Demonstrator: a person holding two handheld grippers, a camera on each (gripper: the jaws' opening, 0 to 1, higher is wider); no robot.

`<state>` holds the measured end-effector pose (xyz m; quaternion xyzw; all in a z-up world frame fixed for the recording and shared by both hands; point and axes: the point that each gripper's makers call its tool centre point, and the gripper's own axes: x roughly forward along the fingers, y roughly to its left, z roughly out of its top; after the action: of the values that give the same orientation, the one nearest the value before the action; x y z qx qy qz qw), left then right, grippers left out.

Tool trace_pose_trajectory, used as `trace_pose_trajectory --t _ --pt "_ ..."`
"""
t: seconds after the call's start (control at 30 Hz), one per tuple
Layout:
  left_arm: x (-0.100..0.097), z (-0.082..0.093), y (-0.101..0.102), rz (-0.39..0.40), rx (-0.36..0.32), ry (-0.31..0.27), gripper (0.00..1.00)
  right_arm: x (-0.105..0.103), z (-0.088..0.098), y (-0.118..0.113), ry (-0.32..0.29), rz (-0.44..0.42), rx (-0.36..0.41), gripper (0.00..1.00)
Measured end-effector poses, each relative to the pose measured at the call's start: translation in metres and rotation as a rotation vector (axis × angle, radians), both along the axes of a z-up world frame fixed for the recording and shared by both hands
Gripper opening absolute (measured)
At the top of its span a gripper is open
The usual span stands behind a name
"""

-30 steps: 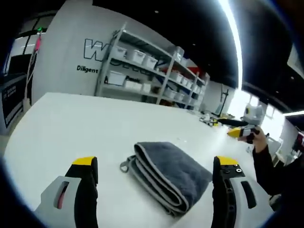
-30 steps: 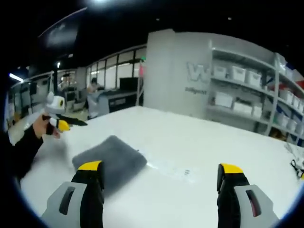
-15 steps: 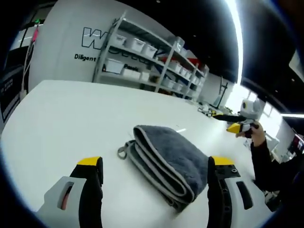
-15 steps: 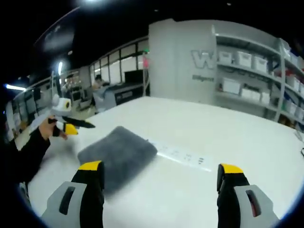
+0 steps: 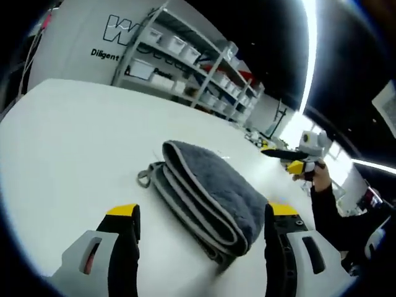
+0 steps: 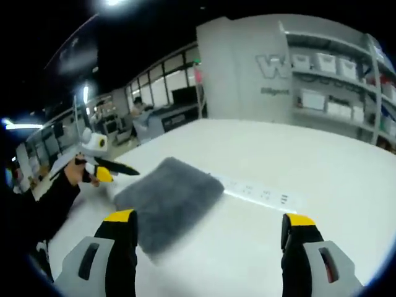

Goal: Open the folded towel by lifting each exposed corner and separating the folded layers until the towel lies flat within the target outline without major curled edges

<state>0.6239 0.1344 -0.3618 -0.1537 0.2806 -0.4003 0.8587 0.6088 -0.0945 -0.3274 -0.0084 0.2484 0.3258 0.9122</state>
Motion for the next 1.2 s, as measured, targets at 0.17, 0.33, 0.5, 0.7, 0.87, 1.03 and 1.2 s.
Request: trace_pose_trajectory --t 0.17,0.33,0.5,0.7,0.87,1.03,1.2 --pt "-0.008 -0.007 -0.006 -0.025 -0.026 0.036 0.75 0.0 -0.003 0.002 0.03 0.023 0.015 0.92" --pt "-0.016 -0.016 -0.013 -0.058 -0.049 0.067 0.71 0.008 -0.002 0.006 0.079 0.046 0.119 0.86" --pt "-0.019 -0.018 -0.016 -0.065 -0.056 0.077 0.7 0.016 -0.012 0.012 0.119 0.062 0.137 0.85" --pt "-0.028 -0.026 -0.024 -0.121 -0.042 0.079 0.69 0.016 -0.03 0.029 0.162 0.099 0.125 0.84" --pt "-0.029 -0.025 -0.027 -0.14 -0.051 0.08 0.67 0.014 -0.041 0.038 0.191 0.119 0.122 0.83" --pt "-0.025 -0.023 -0.028 -0.147 -0.08 0.085 0.65 0.01 -0.042 0.041 0.19 0.122 0.125 0.81" --pt "-0.02 -0.025 -0.028 -0.153 -0.082 0.091 0.63 0.008 -0.047 0.044 0.203 0.121 0.132 0.79"
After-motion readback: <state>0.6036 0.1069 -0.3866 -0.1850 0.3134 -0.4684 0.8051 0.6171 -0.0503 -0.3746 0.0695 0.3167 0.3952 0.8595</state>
